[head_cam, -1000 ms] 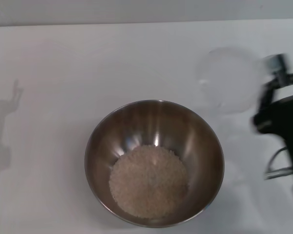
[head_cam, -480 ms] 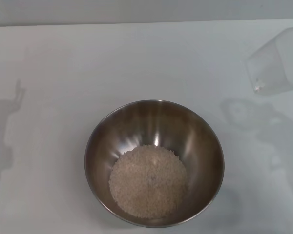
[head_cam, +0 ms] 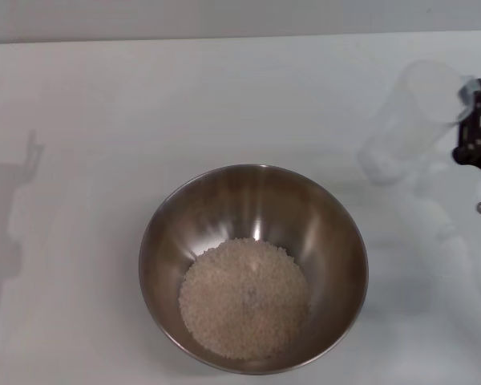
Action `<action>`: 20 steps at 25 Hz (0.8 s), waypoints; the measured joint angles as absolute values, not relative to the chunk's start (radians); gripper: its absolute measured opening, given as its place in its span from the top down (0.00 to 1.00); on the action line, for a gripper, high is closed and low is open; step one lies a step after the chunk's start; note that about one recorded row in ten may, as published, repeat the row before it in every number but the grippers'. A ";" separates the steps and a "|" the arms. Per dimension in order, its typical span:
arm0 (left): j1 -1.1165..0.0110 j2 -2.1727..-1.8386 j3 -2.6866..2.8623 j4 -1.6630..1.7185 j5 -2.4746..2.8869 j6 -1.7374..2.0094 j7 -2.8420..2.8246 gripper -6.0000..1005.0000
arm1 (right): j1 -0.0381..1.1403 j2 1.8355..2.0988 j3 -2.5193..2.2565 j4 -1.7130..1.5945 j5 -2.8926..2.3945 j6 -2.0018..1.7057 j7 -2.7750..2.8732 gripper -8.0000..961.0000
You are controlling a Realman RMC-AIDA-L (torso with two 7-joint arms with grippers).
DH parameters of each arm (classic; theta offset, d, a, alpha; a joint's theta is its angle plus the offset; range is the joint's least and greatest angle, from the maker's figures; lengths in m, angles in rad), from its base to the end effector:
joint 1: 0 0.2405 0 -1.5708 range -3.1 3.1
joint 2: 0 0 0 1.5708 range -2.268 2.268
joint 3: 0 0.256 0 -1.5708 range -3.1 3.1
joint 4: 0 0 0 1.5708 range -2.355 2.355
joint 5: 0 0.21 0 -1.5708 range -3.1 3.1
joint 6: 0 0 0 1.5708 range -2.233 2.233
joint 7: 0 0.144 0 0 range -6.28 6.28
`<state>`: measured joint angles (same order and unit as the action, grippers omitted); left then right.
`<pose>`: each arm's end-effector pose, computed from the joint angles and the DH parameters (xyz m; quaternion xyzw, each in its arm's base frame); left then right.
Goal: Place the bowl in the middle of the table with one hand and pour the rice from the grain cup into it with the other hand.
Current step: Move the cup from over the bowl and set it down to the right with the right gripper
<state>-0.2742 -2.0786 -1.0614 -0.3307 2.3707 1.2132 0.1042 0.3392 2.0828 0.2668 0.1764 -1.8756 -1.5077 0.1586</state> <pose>-0.3403 0.3030 0.0082 -0.6338 -0.1907 -0.2679 0.7001 0.3111 0.2726 -0.0234 -0.7009 0.1739 0.3881 0.5726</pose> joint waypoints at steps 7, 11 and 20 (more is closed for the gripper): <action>-0.273 -2.079 -1.053 -0.333 2.370 1.214 0.104 0.18 | 0.412 2.082 0.176 0.172 -1.884 -1.353 0.158 0.98; -0.273 -2.079 -1.052 -0.333 2.370 1.214 0.104 0.18 | 0.435 2.085 0.138 0.174 -1.885 -1.292 0.154 0.98; -0.275 -2.079 -1.051 -0.333 2.373 1.215 0.104 0.18 | 0.468 2.085 0.132 0.179 -1.930 -1.179 0.153 0.98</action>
<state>-0.2750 -2.0786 -1.0507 -0.3329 2.3732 1.2151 0.1043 0.4684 2.0851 0.1325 0.1795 -1.9300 -1.1787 0.1535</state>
